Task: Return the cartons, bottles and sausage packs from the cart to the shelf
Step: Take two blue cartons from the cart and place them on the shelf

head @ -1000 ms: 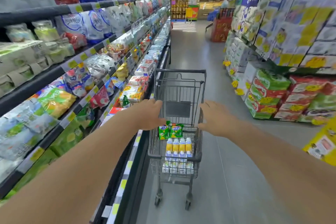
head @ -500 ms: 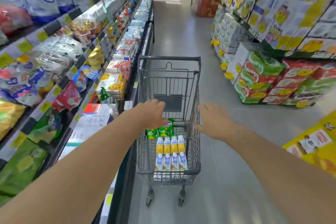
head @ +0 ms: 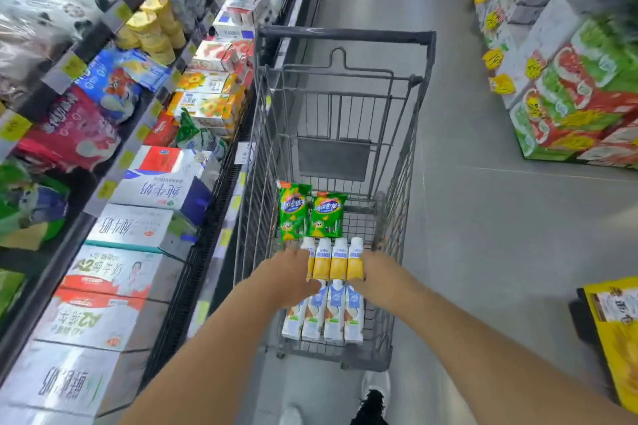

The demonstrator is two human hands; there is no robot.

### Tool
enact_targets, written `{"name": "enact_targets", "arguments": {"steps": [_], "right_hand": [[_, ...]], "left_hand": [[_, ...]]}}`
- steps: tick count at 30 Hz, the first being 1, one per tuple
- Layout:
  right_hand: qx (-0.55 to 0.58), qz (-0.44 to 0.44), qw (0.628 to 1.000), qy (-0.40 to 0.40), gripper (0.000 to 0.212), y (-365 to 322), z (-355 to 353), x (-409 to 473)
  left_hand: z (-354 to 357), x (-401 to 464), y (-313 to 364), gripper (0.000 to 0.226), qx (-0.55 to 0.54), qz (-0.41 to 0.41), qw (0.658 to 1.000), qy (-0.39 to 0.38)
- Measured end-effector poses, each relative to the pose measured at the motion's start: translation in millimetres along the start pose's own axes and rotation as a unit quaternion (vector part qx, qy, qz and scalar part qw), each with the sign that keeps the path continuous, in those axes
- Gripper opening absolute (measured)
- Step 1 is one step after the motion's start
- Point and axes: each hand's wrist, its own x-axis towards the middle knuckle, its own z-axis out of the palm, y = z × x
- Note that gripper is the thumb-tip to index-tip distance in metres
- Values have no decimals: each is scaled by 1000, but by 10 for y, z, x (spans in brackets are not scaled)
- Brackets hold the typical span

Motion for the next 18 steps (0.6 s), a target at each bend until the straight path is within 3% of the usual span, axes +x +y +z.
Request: {"name": "enact_targets", "arguments": {"steps": [5, 9, 11, 13, 15, 18], "right_hand": [[25, 54, 997, -42, 11, 183, 679, 587], [82, 137, 986, -41, 15, 414, 1204, 1081], [123, 191, 974, -18, 29, 529, 1449, 1309], [152, 238, 959, -2, 35, 642, 1657, 1497], [179, 278, 944, 8, 32, 793, 1891, 1650], [201, 330, 922, 30, 25, 879, 2084, 1742]], "left_hand": [[650, 674, -270, 64, -108, -72, 988, -77], [1179, 1163, -485, 43, -239, -91, 963, -87], [1450, 1416, -592, 54, -257, -102, 957, -81], [1672, 1636, -664, 48, -273, -124, 951, -70], [1816, 1797, -706, 40, -273, -151, 948, -67], [2055, 1985, -788, 51, -292, -198, 932, -78]]}}
